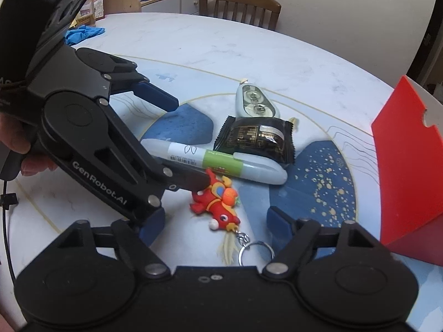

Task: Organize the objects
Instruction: 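Move both tools back toward the remaining items on the table, then grasp the white marker with left tool while right tool grasps the red dragon keychain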

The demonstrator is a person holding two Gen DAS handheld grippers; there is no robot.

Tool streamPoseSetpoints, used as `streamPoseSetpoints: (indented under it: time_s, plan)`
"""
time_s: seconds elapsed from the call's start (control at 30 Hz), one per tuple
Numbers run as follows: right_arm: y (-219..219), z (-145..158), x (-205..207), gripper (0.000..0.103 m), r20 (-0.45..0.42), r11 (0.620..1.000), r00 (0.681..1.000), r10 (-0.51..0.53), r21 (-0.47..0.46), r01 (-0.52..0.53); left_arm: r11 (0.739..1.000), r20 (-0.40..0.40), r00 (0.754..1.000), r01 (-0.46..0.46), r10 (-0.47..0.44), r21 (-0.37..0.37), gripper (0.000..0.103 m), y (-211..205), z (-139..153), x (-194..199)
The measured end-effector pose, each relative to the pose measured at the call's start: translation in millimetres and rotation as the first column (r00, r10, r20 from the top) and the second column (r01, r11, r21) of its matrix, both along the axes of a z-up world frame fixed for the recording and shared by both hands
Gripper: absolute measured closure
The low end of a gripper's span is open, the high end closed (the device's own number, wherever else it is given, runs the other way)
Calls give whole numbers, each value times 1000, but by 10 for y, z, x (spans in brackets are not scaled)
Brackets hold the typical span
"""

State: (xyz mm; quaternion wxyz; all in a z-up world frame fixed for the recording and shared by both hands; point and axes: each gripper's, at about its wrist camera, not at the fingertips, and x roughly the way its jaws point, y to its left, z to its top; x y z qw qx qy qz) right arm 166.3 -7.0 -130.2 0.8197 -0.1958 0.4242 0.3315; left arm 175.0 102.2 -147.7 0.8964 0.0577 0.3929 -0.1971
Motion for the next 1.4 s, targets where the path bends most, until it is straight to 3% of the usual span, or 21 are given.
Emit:
streamPoseSetpoints:
  time_s: [0.43, 0.57, 0.73, 0.87, 1.03, 1.07, 1.2, 1.4]
  plan:
    - [60, -39, 74, 47, -13, 998, 998, 55, 44, -54, 999, -10, 1000, -15, 14, -40, 10, 143, 8, 36]
    - [6, -21, 95, 64, -10, 998, 999, 48, 45, -48, 999, -14, 1000, -12, 11, -38, 10, 152, -7, 41]
    - [-69, -20, 128, 64, -10, 999, 1000, 29, 43, -28, 999, -11, 1000, 10, -10, -36, 10, 127, -17, 13]
    - [-205, -13, 127, 64, -17, 999, 1000, -1, 47, 2, 999, 6, 999, 47, -47, 3, 27, 31, -24, -22]
    - [-327, -10, 104, 64, -21, 999, 999, -30, 41, 31, 995, 24, 997, 75, -76, 61, 40, -91, -25, -54]
    - [-347, -10, 94, 64, -21, 999, 999, -35, 41, 35, 994, 25, 996, 85, -87, 63, 47, -109, -18, -63]
    - [-410, -13, 59, 64, -24, 998, 998, -52, 37, 53, 991, 17, 993, 113, -115, 73, 65, -186, 6, -84]
    - [-473, -6, 3, 65, -35, 995, 995, -90, 37, 91, 987, -17, 992, 127, -126, 101, 83, -331, 43, -102]
